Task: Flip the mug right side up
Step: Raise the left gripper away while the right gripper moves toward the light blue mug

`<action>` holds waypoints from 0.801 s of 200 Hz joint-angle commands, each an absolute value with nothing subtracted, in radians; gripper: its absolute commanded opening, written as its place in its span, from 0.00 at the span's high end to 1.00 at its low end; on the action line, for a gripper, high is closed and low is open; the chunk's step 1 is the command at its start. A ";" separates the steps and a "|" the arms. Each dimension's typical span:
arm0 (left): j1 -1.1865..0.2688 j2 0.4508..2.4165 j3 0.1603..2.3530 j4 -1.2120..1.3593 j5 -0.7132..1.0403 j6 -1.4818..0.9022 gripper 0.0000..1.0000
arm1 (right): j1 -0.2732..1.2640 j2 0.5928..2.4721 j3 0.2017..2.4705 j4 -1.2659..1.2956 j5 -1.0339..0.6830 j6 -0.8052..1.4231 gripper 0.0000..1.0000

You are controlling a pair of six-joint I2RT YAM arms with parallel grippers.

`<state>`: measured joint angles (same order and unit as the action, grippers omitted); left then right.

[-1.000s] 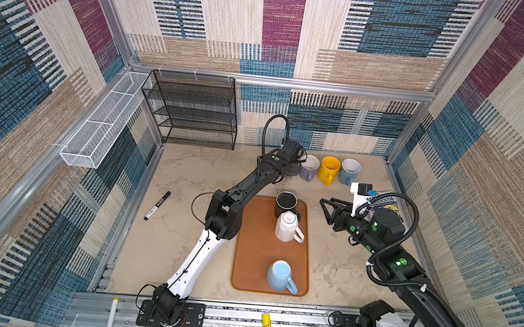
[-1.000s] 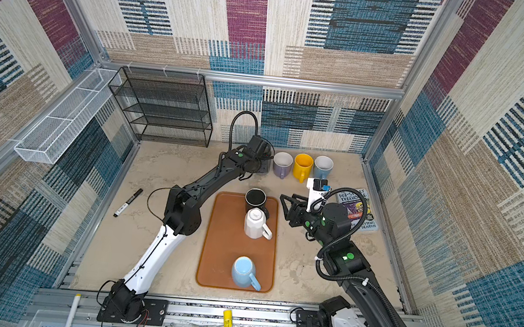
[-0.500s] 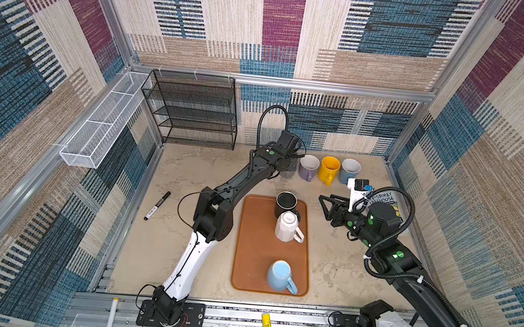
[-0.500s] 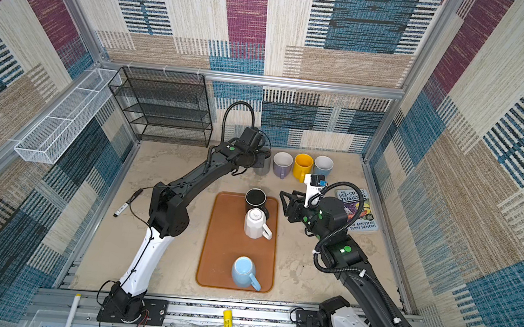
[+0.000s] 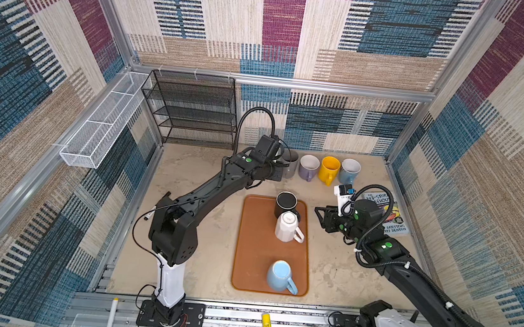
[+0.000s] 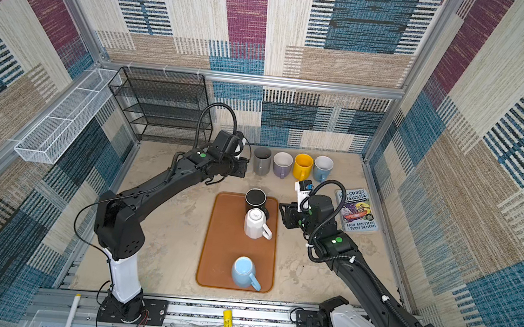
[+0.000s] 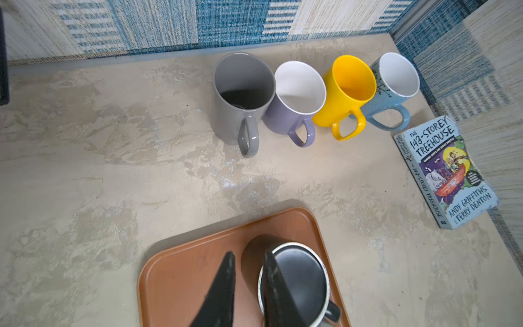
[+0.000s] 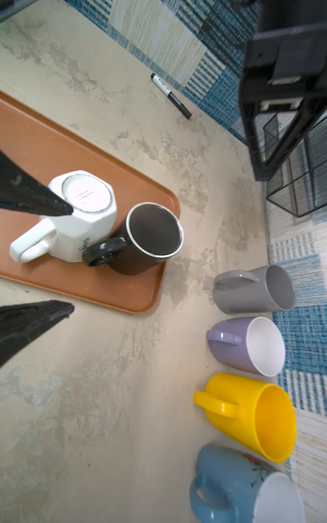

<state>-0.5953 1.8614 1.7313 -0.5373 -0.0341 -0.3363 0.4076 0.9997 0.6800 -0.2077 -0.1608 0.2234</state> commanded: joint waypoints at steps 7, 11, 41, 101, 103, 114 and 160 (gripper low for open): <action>-0.589 1.760 1.607 -0.465 0.034 -0.280 0.80 | 0.445 1.032 0.654 -0.219 -0.202 0.219 0.49; -0.587 1.745 1.586 -0.459 0.037 -0.280 0.80 | 0.457 1.038 0.653 -0.218 -0.204 0.220 0.49; -0.580 1.641 1.452 -0.455 0.025 -0.280 0.80 | 0.560 1.100 0.648 -0.237 -0.161 0.228 0.49; -0.537 1.514 1.286 -0.382 0.060 -0.305 0.80 | 0.664 1.026 0.605 -0.280 -0.179 0.309 0.49; -0.537 1.511 1.284 -0.379 0.062 -0.307 0.80 | 0.664 1.022 0.605 -0.284 -0.179 0.309 0.49; -0.533 1.504 1.272 -0.364 0.069 -0.314 0.80 | 0.666 1.016 0.607 -0.303 -0.172 0.307 0.49; -0.530 1.485 1.265 -0.368 0.077 -0.314 0.81 | 0.700 0.988 0.606 -0.389 -0.206 0.327 0.51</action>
